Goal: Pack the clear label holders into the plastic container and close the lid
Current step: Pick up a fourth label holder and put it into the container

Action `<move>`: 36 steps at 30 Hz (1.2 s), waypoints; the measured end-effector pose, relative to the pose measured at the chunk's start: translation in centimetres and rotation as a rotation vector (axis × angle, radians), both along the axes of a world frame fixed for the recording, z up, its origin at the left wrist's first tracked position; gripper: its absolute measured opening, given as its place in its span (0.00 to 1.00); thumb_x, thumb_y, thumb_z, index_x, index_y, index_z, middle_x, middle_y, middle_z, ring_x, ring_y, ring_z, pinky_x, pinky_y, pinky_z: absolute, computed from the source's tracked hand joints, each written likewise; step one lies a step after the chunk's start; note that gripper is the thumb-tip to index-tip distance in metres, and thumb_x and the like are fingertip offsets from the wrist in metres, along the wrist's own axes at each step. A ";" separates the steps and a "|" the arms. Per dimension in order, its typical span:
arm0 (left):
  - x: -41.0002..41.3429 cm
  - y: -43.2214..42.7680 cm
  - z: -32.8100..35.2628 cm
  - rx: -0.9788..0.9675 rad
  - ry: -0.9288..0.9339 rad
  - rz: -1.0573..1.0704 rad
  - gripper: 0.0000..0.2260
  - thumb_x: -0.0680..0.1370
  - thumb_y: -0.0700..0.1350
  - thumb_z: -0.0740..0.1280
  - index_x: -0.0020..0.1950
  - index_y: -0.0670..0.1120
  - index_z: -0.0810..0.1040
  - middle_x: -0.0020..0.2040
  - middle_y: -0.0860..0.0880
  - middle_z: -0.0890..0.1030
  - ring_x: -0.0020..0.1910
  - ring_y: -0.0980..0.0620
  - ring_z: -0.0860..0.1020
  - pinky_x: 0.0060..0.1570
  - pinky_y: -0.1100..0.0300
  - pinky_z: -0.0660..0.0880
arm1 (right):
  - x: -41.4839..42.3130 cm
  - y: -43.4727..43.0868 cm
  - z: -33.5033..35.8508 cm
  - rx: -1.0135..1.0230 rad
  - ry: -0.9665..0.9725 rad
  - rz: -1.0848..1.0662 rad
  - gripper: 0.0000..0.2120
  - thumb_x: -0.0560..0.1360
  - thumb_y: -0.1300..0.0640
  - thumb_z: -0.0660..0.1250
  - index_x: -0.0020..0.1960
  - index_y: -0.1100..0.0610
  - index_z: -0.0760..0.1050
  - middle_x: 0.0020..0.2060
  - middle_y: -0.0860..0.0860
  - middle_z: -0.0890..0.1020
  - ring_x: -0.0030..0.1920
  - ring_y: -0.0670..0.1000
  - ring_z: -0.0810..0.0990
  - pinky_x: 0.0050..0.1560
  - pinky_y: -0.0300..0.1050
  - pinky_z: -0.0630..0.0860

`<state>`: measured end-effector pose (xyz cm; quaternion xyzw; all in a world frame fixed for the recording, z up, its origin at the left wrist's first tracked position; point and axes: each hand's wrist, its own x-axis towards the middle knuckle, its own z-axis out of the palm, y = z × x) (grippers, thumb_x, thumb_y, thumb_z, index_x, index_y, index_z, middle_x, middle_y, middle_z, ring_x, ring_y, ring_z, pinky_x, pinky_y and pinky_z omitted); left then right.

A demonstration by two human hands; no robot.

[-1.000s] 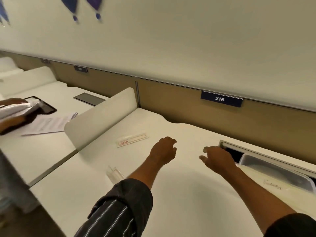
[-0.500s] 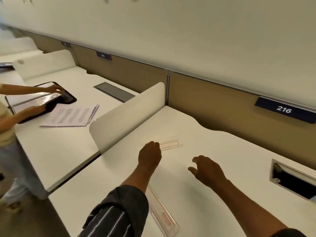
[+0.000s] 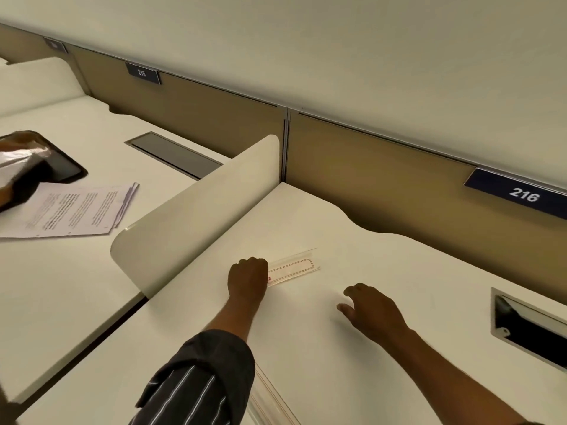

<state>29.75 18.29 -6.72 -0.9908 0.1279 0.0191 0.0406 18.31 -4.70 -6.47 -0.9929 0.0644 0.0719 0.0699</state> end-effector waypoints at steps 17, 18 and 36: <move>-4.3 -11.7 9.8 -0.541 -0.072 -0.075 0.08 0.74 0.41 0.63 0.46 0.41 0.81 0.42 0.44 0.82 0.38 0.46 0.79 0.35 0.59 0.72 | -3.8 0.5 3.6 0.228 -0.446 0.051 0.33 0.73 0.41 0.68 0.72 0.56 0.66 0.68 0.51 0.72 0.66 0.52 0.73 0.61 0.44 0.73; -4.8 -12.5 10.3 -0.550 -0.055 -0.082 0.08 0.74 0.42 0.64 0.47 0.42 0.82 0.43 0.45 0.82 0.39 0.45 0.81 0.37 0.58 0.74 | -4.3 0.1 4.1 0.234 -0.489 0.038 0.31 0.73 0.43 0.68 0.71 0.56 0.67 0.67 0.51 0.73 0.64 0.51 0.74 0.60 0.44 0.74; -17.7 -23.0 13.0 -0.704 0.521 -0.397 0.38 0.68 0.53 0.76 0.74 0.50 0.63 0.68 0.50 0.73 0.64 0.49 0.74 0.56 0.59 0.73 | -16.1 -14.3 11.2 1.240 -0.846 -0.691 0.09 0.77 0.59 0.65 0.43 0.64 0.77 0.40 0.59 0.84 0.42 0.55 0.85 0.42 0.47 0.83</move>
